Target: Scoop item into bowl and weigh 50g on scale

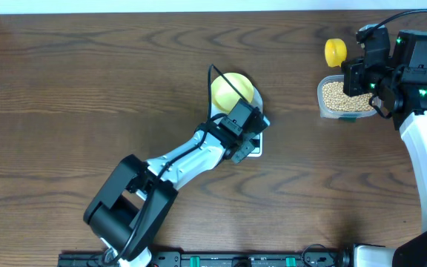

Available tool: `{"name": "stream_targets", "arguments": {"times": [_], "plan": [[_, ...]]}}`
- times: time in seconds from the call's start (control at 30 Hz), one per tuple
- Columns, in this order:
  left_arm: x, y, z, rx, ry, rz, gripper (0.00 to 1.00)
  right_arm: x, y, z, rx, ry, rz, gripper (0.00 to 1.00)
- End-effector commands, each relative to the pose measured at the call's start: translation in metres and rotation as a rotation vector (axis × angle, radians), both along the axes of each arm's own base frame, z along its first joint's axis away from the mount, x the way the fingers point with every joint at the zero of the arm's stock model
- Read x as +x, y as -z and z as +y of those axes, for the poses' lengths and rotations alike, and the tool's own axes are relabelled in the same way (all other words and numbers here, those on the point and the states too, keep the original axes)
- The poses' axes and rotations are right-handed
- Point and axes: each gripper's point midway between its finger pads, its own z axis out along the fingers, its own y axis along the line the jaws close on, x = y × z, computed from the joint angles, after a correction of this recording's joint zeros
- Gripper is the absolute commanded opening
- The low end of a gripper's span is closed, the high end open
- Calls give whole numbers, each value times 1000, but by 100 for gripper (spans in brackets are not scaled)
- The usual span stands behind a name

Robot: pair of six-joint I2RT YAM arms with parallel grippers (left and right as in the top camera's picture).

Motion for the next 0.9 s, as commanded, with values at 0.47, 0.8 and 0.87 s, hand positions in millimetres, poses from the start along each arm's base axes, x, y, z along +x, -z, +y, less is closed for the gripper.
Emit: {"name": "stream_targets", "arguments": {"times": [0.47, 0.8, 0.87], "plan": [[-1, -133, 10, -204, -45, -235, 8, 0, 2, 3, 16, -14, 6, 1], [0, -114, 9, -172, -44, -197, 8, 5, -3, 3, 12, -14, -20, 1], [1, -110, 8, -164, -41, -190, 8, 5, -2, 3, 12, -14, -20, 1]]}}
